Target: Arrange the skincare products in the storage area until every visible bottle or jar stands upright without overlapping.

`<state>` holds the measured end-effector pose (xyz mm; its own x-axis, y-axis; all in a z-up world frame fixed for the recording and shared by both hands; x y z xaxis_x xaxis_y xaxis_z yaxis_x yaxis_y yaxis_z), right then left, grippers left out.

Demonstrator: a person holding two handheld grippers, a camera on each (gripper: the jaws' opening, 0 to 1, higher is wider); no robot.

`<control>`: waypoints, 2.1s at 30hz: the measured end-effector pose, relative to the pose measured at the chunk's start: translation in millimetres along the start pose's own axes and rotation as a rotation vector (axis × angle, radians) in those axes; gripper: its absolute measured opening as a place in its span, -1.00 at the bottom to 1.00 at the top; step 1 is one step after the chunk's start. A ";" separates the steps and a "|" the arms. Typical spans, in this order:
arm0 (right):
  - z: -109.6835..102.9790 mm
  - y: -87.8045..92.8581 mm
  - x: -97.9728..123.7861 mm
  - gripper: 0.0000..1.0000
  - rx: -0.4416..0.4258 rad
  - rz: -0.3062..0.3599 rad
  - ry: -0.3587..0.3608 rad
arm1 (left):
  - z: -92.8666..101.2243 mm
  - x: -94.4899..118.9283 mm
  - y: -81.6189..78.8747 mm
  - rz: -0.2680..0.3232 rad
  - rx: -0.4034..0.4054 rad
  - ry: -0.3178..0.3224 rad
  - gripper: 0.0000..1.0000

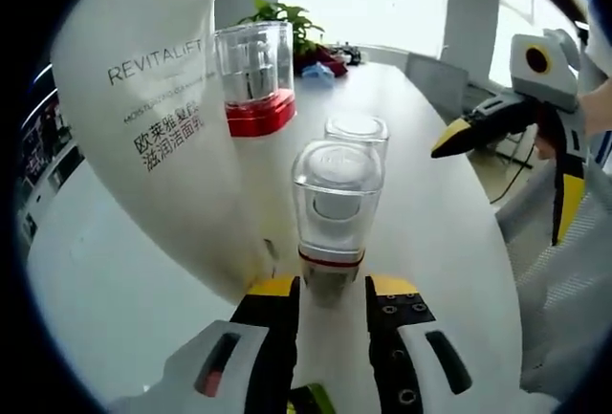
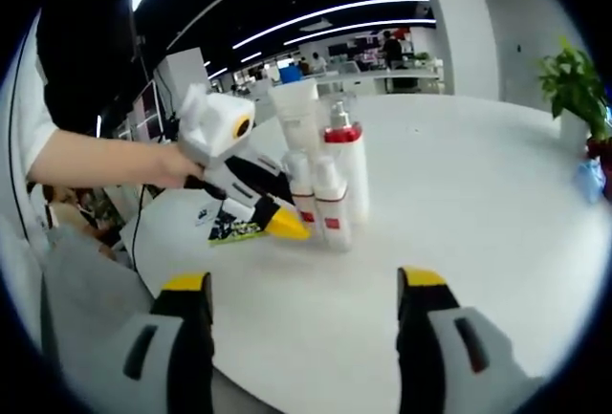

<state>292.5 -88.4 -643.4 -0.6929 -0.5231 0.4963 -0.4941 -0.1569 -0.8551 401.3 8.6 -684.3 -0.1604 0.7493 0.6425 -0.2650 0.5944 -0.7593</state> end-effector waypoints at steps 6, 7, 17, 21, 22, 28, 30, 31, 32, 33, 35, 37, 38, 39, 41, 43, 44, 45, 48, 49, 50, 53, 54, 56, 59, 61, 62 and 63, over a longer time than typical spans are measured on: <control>-3.0 -3.0 0.2 0.60 0.008 0.006 -0.005 | 3.2 6.1 2.3 -0.007 0.013 -0.002 -0.41; -3.4 -3.3 0.2 0.60 0.009 0.007 -0.005 | 3.2 8.2 3.0 -0.007 0.020 -0.009 -0.40; -10.2 -11.0 2.7 0.65 0.033 0.019 -0.011 | 8.7 24.7 13.1 -0.012 0.058 -0.032 -0.25; -12.0 -13.0 4.2 0.67 0.041 0.022 -0.014 | 12.7 30.6 17.6 -0.017 0.073 -0.040 -0.16; -12.5 -13.5 4.5 0.68 0.042 0.022 -0.014 | 13.4 32.2 18.3 -0.017 0.078 -0.043 -0.14; -16.2 -15.8 5.9 0.73 0.051 0.026 -0.018 | 18.9 46.1 23.3 -0.007 0.116 -0.062 -0.06; -17.5 -17.1 6.3 0.74 0.058 0.029 -0.020 | 20.6 51.0 27.4 -0.016 0.127 -0.068 -0.02; -18.7 -17.8 6.7 0.75 0.059 0.030 -0.022 | 21.5 54.0 29.9 -0.020 0.134 -0.074 0.01; -19.4 -18.4 6.8 0.76 0.061 0.031 -0.023 | 22.2 56.1 31.5 -0.021 0.139 -0.078 0.04; -20.1 -18.9 7.0 0.76 0.063 0.032 -0.023 | 23.2 59.2 33.6 -0.022 0.150 -0.085 0.07; -22.1 -19.6 7.5 0.78 0.067 0.034 -0.026 | 24.6 63.0 36.7 -0.022 0.165 -0.095 0.13; -24.1 -19.6 8.0 0.79 0.070 0.033 -0.030 | 27.1 67.5 40.1 -0.021 0.181 -0.104 0.18; -25.1 -19.3 8.2 0.79 0.073 0.031 -0.032 | 28.1 69.3 41.4 -0.020 0.186 -0.108 0.19; -25.8 -19.3 8.6 0.80 0.075 0.031 -0.033 | 29.2 70.9 42.6 -0.019 0.190 -0.112 0.21; -27.0 -19.3 9.3 0.81 0.079 0.030 -0.035 | 32.2 75.3 45.4 -0.016 0.204 -0.122 0.24; -28.1 -19.4 10.3 0.82 0.083 0.029 -0.038 | 35.4 80.7 48.3 -0.008 0.223 -0.136 0.27; -28.6 -19.5 11.2 0.83 0.085 0.029 -0.039 | 36.5 82.7 49.3 -0.006 0.229 -0.141 0.28; -29.0 -19.6 11.9 0.83 0.087 0.029 -0.040 | 37.6 84.7 50.2 -0.002 0.236 -0.145 0.29; -30.2 -19.8 14.3 0.84 0.095 0.030 -0.042 | 39.7 92.4 54.1 0.023 0.273 -0.160 0.35; -30.7 -19.9 15.6 0.84 0.100 0.030 -0.043 | 40.1 93.4 54.6 0.025 0.275 -0.162 0.39; -31.1 -20.0 16.4 0.85 0.103 0.031 -0.044 | 41.8 96.8 56.2 0.027 0.282 -0.171 0.43; -32.9 -19.6 19.7 0.87 0.108 0.031 -0.047 | 46.5 104.7 61.3 0.032 0.302 -0.187 0.49; -33.4 -19.5 20.4 0.87 0.109 0.032 -0.047 | 48.5 108.1 63.8 0.033 0.312 -0.195 0.51; -35.1 -18.8 22.2 0.88 0.108 0.032 -0.051 | 51.4 113.8 68.7 0.032 0.329 -0.209 0.54; -37.4 -18.5 24.8 0.89 0.109 0.037 -0.055 | 55.8 122.3 75.1 0.038 0.347 -0.225 0.56; -38.1 -18.0 25.8 0.90 0.108 0.037 -0.057 | 58.7 128.2 80.4 0.036 0.364 -0.238 0.58; -38.6 -17.6 26.6 0.90 0.107 0.037 -0.059 | 60.0 130.8 82.6 0.035 0.371 -0.243 0.59; -39.2 -17.5 27.3 0.91 0.106 0.038 -0.061 | 61.8 134.5 85.5 0.036 0.381 -0.251 0.60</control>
<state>261.7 -67.1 -609.0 -0.6754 -0.5794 0.4563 -0.4076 -0.2223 -0.8857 298.3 142.2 -656.4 -0.3892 0.6456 0.6570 -0.5780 0.3843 -0.7199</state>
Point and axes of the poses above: the point that each gripper's makers call its tool centre point, and the gripper's own axes: x roughly backward along the fingers, z roughly to its right, y roughly out of its underside, the point moved 4 cm from there along x, roughly backward along the fingers, and after that the axes turned 3 degrees about x, right-handed, at the moved point
